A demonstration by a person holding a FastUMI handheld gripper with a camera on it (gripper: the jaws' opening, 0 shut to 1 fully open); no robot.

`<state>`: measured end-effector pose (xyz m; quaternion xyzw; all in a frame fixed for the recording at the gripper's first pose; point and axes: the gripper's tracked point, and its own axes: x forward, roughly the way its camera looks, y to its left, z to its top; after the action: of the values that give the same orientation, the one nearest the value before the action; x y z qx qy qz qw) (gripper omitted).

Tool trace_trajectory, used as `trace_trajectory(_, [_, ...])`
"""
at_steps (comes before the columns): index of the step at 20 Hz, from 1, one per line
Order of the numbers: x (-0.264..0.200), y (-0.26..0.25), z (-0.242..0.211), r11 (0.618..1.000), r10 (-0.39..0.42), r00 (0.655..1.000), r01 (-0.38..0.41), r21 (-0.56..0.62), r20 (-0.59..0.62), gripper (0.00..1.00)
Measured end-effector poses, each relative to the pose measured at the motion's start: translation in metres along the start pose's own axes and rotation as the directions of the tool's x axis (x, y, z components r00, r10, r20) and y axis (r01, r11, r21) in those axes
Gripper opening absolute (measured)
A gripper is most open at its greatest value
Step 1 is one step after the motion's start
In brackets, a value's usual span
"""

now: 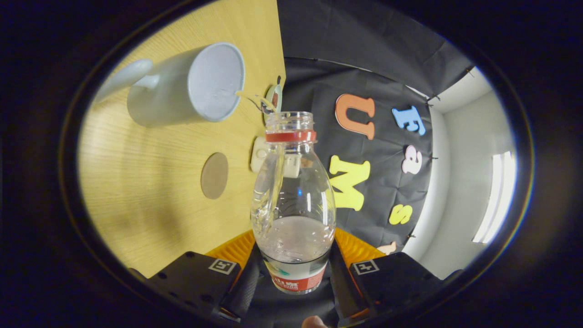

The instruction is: Take the bottle from table, then pour the juice into the cup, finally place the bottle on the coaster

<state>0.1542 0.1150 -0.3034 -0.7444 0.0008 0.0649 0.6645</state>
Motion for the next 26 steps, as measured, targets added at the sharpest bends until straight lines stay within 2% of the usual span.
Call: trace_trajectory(26, [0.001, -0.013, 0.007, 0.994, -0.033, 0.999, 0.037, -0.104, 0.038, 0.78])
